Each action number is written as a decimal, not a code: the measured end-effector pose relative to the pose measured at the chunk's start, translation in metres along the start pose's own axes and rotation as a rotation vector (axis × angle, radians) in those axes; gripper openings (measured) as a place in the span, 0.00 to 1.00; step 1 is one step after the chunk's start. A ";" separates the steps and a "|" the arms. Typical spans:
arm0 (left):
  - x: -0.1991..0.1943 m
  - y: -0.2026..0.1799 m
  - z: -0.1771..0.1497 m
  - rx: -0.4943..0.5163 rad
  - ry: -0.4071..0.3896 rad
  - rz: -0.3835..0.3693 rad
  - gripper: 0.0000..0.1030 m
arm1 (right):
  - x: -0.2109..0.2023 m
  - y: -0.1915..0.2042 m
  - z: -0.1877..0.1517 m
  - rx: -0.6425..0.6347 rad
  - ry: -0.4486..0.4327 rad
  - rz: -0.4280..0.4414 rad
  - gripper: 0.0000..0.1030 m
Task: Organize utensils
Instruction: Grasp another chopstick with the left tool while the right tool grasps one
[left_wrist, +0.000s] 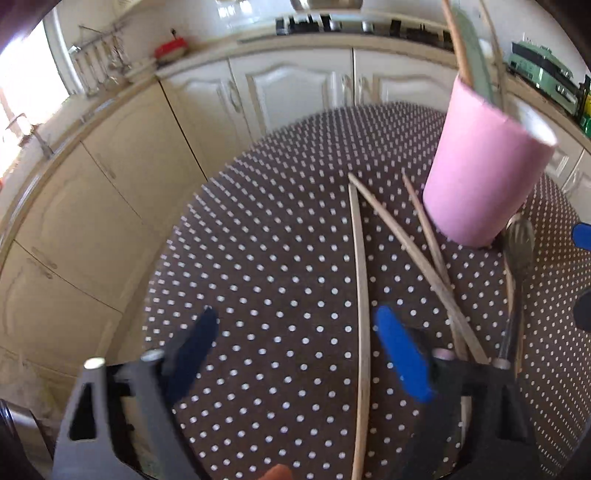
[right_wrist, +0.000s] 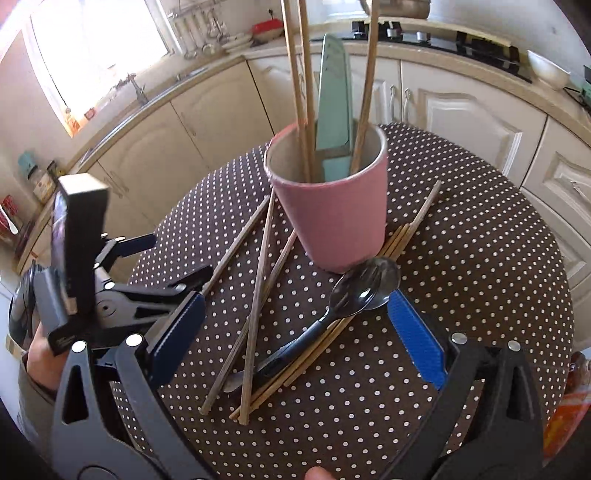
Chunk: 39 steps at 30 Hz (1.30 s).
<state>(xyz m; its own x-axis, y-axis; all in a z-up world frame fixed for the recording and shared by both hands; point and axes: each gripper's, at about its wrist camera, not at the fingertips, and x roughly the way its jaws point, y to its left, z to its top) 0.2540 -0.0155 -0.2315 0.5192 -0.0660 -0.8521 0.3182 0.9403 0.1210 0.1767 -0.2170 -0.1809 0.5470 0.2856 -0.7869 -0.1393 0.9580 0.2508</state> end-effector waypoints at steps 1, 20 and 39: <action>0.006 0.000 0.000 -0.006 0.013 -0.030 0.66 | 0.004 0.001 0.000 -0.003 0.013 0.000 0.83; 0.004 0.020 -0.006 -0.081 0.028 -0.168 0.00 | 0.087 0.063 0.012 -0.148 0.193 -0.032 0.30; 0.016 -0.004 0.016 0.015 0.056 -0.186 0.15 | 0.090 0.060 0.010 -0.148 0.223 -0.001 0.09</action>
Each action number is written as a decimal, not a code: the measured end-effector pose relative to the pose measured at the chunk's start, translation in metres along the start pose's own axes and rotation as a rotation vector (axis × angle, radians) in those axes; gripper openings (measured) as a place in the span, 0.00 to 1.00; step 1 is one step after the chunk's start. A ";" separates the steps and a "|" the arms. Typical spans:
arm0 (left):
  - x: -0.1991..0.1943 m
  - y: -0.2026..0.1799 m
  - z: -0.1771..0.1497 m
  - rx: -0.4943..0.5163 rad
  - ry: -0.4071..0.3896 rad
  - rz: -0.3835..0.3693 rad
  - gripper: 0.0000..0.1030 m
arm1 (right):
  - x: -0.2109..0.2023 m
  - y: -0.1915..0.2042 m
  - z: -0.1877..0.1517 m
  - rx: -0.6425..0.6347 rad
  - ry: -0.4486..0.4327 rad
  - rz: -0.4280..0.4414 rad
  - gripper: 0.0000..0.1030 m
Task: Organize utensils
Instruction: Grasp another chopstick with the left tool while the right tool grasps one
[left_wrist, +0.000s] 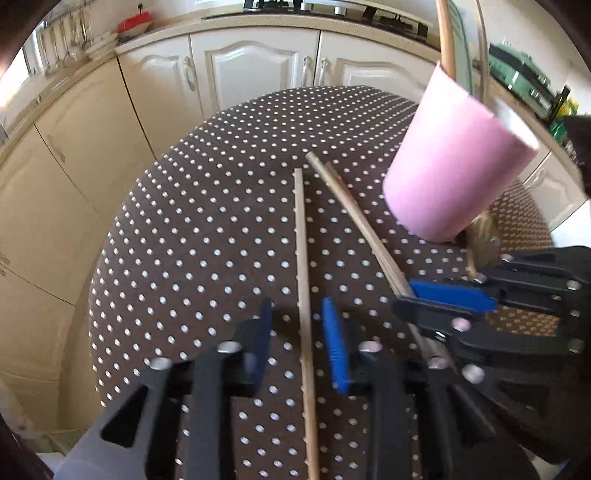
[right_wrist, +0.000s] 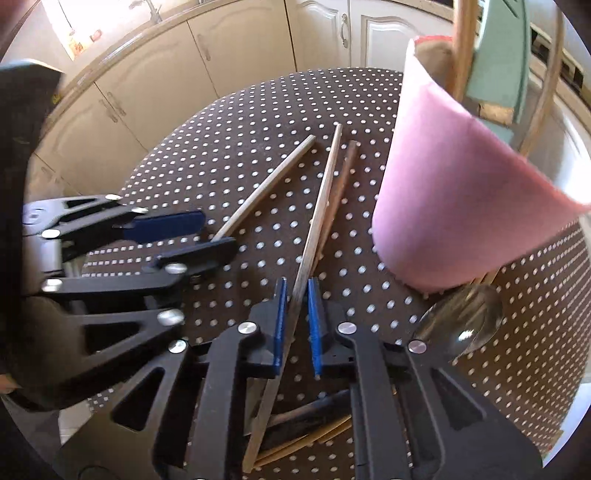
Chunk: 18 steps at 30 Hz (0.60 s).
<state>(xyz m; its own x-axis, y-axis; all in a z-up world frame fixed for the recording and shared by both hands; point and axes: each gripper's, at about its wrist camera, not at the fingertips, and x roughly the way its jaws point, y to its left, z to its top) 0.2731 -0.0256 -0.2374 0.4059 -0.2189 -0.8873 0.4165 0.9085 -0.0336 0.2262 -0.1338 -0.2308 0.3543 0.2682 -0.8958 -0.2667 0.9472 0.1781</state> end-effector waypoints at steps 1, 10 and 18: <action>0.001 -0.001 0.002 0.004 0.004 -0.005 0.07 | -0.001 -0.001 -0.003 0.008 -0.001 0.007 0.09; -0.008 0.003 -0.009 -0.032 -0.026 -0.039 0.06 | -0.007 -0.007 -0.006 0.061 -0.009 0.072 0.07; -0.013 0.012 -0.014 -0.052 -0.029 -0.036 0.06 | -0.012 -0.028 -0.013 0.096 -0.010 0.069 0.07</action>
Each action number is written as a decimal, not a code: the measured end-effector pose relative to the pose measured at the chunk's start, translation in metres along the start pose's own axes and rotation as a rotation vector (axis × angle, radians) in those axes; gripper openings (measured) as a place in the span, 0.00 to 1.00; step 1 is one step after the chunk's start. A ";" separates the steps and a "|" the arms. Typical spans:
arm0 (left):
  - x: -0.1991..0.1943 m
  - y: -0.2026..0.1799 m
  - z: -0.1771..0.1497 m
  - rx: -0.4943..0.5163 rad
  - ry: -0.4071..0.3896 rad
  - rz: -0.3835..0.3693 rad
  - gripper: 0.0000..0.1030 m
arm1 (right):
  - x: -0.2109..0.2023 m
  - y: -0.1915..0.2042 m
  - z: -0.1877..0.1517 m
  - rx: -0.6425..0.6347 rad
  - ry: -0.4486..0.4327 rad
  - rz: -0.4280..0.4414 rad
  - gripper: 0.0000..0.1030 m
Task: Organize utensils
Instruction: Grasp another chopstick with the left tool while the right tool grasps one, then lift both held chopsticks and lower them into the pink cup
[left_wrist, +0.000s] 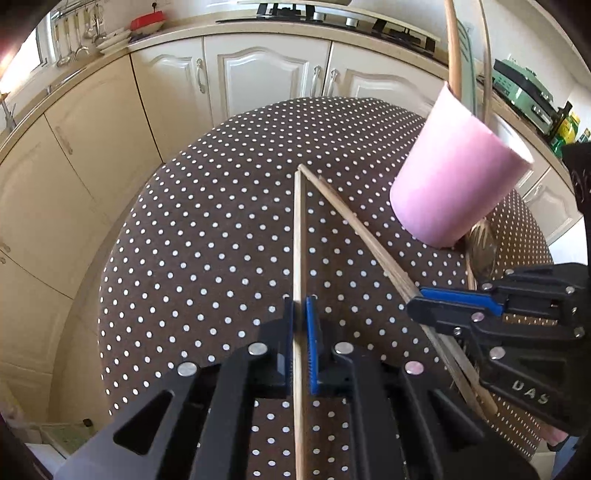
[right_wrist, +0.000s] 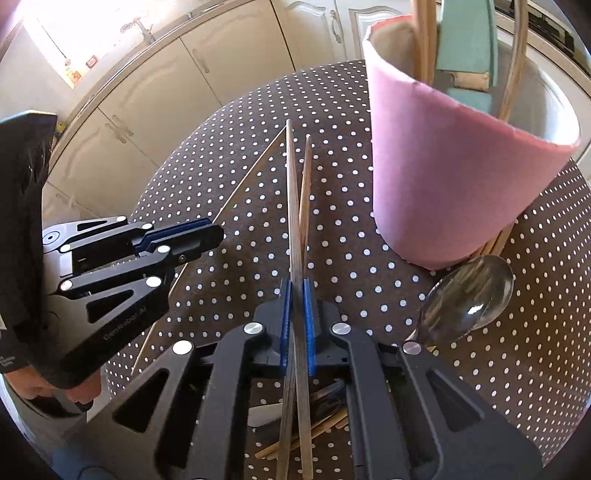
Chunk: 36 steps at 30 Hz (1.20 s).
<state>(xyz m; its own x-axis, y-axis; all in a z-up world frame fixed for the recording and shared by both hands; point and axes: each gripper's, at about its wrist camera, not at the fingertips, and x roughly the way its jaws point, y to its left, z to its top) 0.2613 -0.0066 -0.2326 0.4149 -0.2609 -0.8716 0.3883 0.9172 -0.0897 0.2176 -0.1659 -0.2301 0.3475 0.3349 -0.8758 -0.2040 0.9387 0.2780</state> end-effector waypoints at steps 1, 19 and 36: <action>0.002 -0.003 0.001 0.013 0.008 0.003 0.06 | -0.002 -0.003 0.000 0.015 -0.004 0.008 0.07; 0.013 -0.013 0.008 0.046 0.033 0.063 0.05 | 0.007 0.004 0.023 -0.060 0.055 -0.142 0.07; -0.106 0.008 0.009 -0.169 -0.454 -0.121 0.04 | -0.110 -0.008 0.007 0.013 -0.476 0.200 0.06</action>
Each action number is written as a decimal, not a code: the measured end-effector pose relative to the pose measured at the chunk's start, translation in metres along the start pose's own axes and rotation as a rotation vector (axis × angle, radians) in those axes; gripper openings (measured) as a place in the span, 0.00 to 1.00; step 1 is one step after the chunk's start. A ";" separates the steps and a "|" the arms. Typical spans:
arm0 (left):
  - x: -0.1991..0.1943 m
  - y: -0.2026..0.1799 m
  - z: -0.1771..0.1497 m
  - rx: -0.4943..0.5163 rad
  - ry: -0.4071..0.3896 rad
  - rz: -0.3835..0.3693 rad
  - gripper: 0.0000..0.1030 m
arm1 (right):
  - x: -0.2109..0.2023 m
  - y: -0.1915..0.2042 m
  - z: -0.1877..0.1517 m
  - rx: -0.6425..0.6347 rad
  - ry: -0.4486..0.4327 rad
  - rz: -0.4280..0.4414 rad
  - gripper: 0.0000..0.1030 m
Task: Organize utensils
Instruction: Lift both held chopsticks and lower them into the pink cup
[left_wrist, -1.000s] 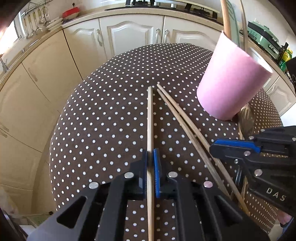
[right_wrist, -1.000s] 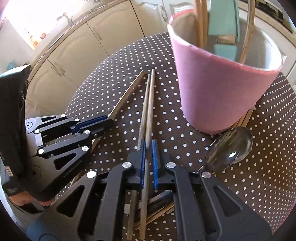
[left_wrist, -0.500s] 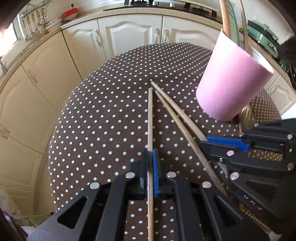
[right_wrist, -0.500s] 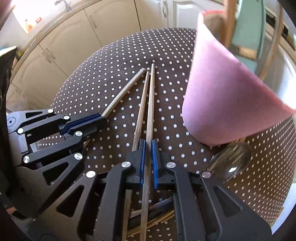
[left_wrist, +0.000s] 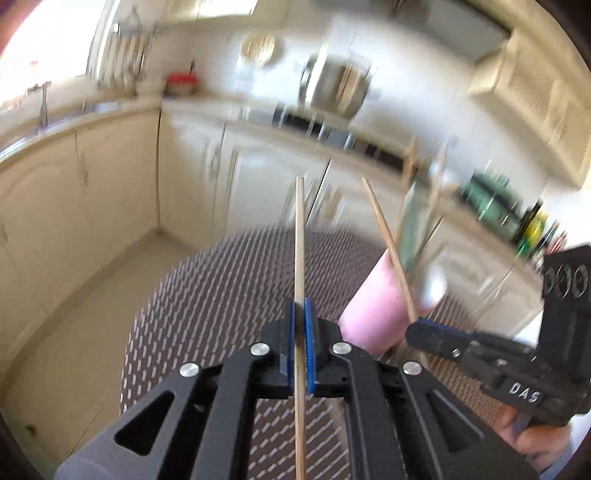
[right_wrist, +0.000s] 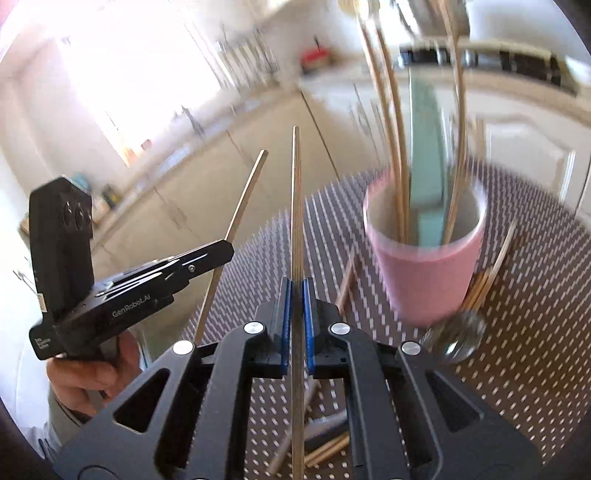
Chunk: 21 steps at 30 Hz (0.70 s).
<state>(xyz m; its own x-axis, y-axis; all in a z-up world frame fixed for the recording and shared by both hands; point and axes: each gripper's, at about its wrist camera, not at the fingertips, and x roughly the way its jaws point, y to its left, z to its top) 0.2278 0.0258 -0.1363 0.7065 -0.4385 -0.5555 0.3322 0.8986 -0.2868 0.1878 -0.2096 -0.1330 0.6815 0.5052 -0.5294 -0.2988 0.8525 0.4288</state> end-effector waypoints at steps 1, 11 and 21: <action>-0.008 -0.007 0.008 0.005 -0.052 -0.025 0.04 | -0.011 0.001 0.008 -0.004 -0.060 -0.002 0.06; -0.017 -0.084 0.070 0.075 -0.392 -0.155 0.04 | -0.050 -0.008 0.073 -0.047 -0.410 -0.090 0.07; 0.036 -0.127 0.083 0.096 -0.506 -0.208 0.05 | -0.035 -0.043 0.090 -0.014 -0.527 -0.169 0.07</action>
<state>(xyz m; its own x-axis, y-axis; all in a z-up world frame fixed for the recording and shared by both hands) 0.2631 -0.1030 -0.0551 0.8239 -0.5651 -0.0438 0.5358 0.8017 -0.2650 0.2365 -0.2758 -0.0670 0.9618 0.2284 -0.1507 -0.1623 0.9196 0.3578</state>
